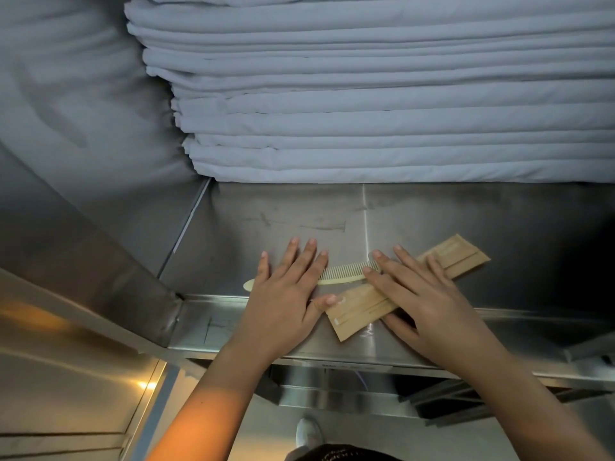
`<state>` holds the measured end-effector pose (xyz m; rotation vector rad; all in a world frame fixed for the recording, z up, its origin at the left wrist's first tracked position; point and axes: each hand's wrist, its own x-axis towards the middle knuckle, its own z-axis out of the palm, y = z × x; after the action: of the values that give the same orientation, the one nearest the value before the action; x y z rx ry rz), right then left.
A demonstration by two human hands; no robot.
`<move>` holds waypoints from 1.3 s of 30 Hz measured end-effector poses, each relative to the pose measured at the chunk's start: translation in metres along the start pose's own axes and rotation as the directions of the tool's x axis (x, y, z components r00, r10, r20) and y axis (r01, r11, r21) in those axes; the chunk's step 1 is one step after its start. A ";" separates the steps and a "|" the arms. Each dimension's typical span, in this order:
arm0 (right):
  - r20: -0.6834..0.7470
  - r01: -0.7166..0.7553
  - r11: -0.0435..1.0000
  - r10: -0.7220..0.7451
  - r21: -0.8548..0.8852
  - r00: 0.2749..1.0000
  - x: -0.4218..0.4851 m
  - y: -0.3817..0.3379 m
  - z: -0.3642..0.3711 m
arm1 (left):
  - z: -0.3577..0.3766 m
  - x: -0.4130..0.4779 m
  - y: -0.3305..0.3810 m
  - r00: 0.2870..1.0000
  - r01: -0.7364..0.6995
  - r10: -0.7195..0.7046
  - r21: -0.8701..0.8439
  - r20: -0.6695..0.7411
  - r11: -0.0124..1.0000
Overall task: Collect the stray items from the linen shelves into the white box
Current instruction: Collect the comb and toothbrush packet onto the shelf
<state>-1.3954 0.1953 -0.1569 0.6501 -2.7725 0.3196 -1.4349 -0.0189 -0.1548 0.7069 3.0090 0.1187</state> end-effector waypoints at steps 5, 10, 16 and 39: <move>0.020 0.020 1.000 -0.020 0.000 1.000 0.003 0.002 -0.002 | -0.001 -0.004 -0.007 0.998 -0.021 0.020 0.008 0.060 1.000; 0.034 0.040 0.999 -0.039 -0.024 0.999 0.006 -0.002 0.002 | 0.000 -0.003 -0.015 0.992 -0.058 0.056 0.013 0.110 0.998; -0.006 0.036 0.997 -0.036 -0.062 0.999 0.001 -0.004 0.000 | 0.005 -0.006 -0.011 0.999 -0.031 0.032 -0.005 0.040 0.999; 0.000 0.080 0.991 -0.080 -0.110 0.997 -0.001 -0.007 0.002 | 0.012 -0.007 -0.010 0.986 -0.137 0.128 -0.083 -0.105 0.987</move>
<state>-1.3918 0.1893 -0.1583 0.7291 -2.7281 0.1500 -1.4322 -0.0307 -0.1675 0.9185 3.0241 0.3020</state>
